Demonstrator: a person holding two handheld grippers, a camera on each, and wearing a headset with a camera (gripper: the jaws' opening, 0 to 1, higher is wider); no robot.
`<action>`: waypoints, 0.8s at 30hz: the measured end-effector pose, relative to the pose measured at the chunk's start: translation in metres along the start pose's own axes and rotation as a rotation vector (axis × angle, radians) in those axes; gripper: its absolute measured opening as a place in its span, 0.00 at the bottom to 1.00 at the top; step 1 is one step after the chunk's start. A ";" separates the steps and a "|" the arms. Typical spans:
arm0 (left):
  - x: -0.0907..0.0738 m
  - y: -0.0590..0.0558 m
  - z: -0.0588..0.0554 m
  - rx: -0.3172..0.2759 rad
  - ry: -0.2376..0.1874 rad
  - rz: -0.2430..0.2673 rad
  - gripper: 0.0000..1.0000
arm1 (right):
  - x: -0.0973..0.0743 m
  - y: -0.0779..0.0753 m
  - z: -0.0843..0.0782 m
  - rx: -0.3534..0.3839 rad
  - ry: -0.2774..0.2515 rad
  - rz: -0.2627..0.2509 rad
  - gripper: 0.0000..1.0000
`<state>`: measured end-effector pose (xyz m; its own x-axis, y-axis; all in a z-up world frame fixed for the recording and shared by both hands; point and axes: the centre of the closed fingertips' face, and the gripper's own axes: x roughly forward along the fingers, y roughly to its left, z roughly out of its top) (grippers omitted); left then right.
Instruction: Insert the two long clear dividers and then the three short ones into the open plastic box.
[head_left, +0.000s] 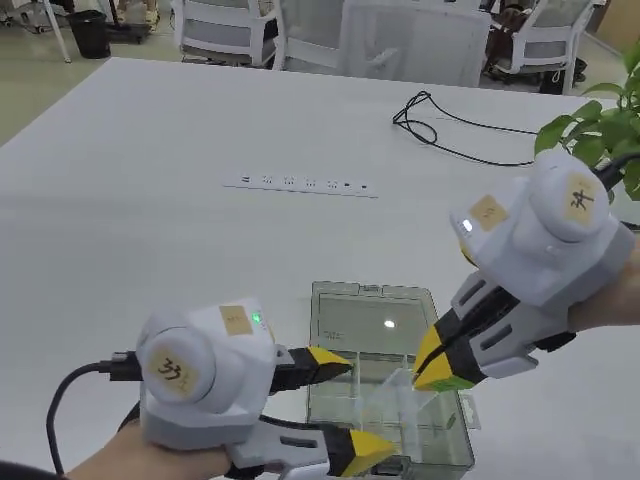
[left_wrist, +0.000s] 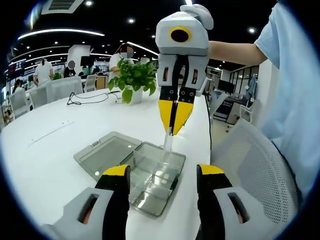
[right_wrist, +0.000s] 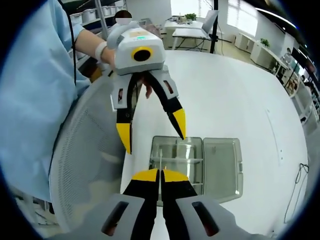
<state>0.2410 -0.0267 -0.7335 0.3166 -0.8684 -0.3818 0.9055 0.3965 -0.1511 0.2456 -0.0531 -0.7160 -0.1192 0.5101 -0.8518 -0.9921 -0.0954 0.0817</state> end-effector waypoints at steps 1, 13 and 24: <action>-0.001 0.002 -0.002 -0.008 0.002 0.013 0.57 | 0.000 -0.002 -0.001 0.011 0.001 -0.002 0.02; -0.017 0.032 -0.017 -0.068 0.018 0.170 1.00 | 0.007 -0.021 -0.009 0.055 0.023 -0.044 0.02; -0.022 0.033 -0.022 -0.079 0.022 0.183 1.00 | 0.016 -0.027 -0.019 0.067 0.042 -0.035 0.02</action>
<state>0.2574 0.0117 -0.7500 0.4669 -0.7733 -0.4289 0.8080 0.5702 -0.1484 0.2709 -0.0589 -0.7414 -0.0843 0.4757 -0.8755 -0.9962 -0.0200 0.0850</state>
